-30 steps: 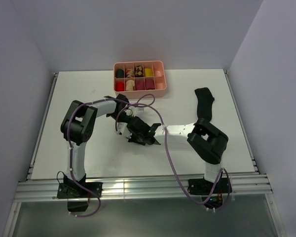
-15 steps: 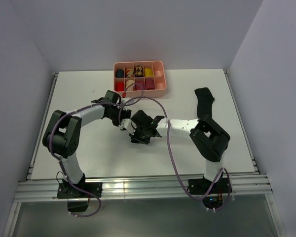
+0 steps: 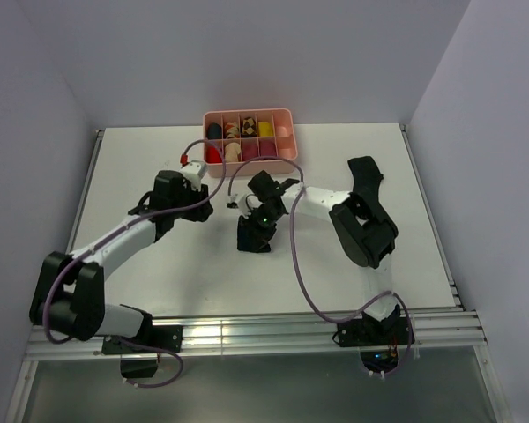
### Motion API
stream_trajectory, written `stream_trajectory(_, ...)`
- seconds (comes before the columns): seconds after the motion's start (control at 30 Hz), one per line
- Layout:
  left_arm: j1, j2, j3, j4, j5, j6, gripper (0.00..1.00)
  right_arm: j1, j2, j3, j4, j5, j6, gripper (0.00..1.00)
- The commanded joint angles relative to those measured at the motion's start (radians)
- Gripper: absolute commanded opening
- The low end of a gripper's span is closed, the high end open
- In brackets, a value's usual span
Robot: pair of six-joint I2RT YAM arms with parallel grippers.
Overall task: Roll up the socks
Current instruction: Roll the sock at the center of the board.
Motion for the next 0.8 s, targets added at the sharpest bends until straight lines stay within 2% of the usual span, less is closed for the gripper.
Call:
stream_trajectory(0.0, -0.038, -0.111, -0.088, 0.151, -0.011, 0.108, 0.42, -0.051, 0.060, 0.090, -0.120, -0.133, 0.018, 0.00)
stream_trajectory(0.1, -0.113, -0.147, -0.130, 0.154, 0.004, 0.222, 0.43, -0.074, 0.109, 0.140, -0.162, -0.190, 0.018, 0.00)
stream_trajectory(0.33, -0.308, -0.067, -0.142, 0.197, -0.030, 0.358, 0.42, -0.099, 0.182, 0.214, -0.241, -0.215, -0.002, 0.00)
stream_trajectory(0.77, -0.429, 0.074, -0.086, 0.185, 0.017, 0.554, 0.42, -0.097, 0.216, 0.248, -0.271, -0.216, -0.018, 0.00)
